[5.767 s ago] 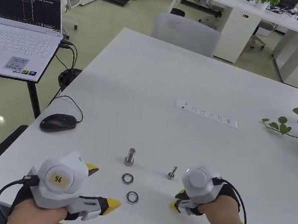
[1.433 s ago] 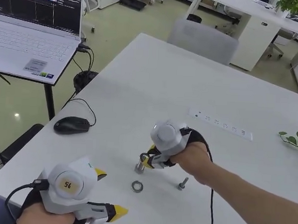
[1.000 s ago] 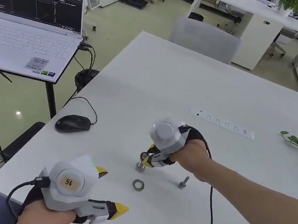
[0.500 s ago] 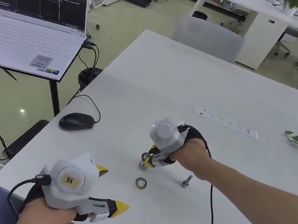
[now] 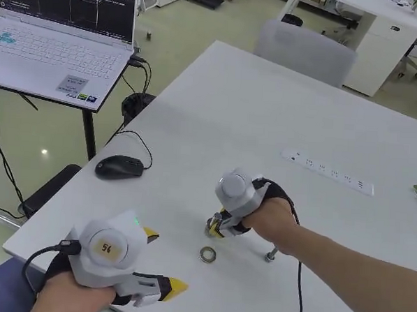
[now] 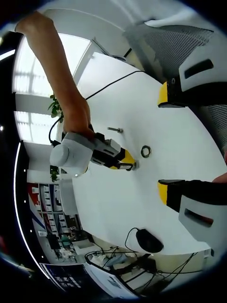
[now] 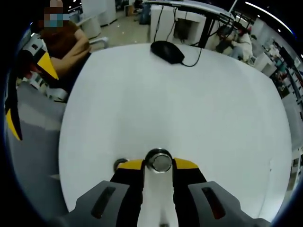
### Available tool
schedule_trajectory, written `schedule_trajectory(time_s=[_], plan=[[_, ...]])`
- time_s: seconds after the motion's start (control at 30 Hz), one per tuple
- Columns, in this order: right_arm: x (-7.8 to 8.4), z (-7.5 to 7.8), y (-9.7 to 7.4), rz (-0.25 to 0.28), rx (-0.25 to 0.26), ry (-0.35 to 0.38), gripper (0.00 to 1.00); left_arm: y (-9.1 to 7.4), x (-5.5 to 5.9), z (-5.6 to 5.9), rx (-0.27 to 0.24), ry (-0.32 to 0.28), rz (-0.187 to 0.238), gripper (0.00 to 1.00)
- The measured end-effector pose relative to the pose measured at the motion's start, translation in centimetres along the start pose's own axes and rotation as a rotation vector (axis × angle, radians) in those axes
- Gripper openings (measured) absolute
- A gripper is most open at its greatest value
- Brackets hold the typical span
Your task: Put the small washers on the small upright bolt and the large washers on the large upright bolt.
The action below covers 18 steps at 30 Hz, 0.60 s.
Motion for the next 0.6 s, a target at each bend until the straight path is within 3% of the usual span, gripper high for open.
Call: schedule_trajectory(time_s=[0.37,0.6], plan=[[1.1,0.1,1.0,-0.012,-0.002,0.028,0.24,0.1,-0.3,-0.2,-0.003,0.005,0.001,0.61],[1.8,0.0,0.3,-0.007,0.006,0.051,0.23,0.2,-0.5,0.1,0.007,0.013,0.000,0.61]])
Point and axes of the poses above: the centre of the closed fingertips' face, and the gripper's own axes: y roughly forward along the fingers, z roughly to its right, x roughly out of its underside, the point moved 2 cm from there along -y, roughly backward along the fingers, and after that the axes turned 13 degrees about z, right-handed, at the moved point
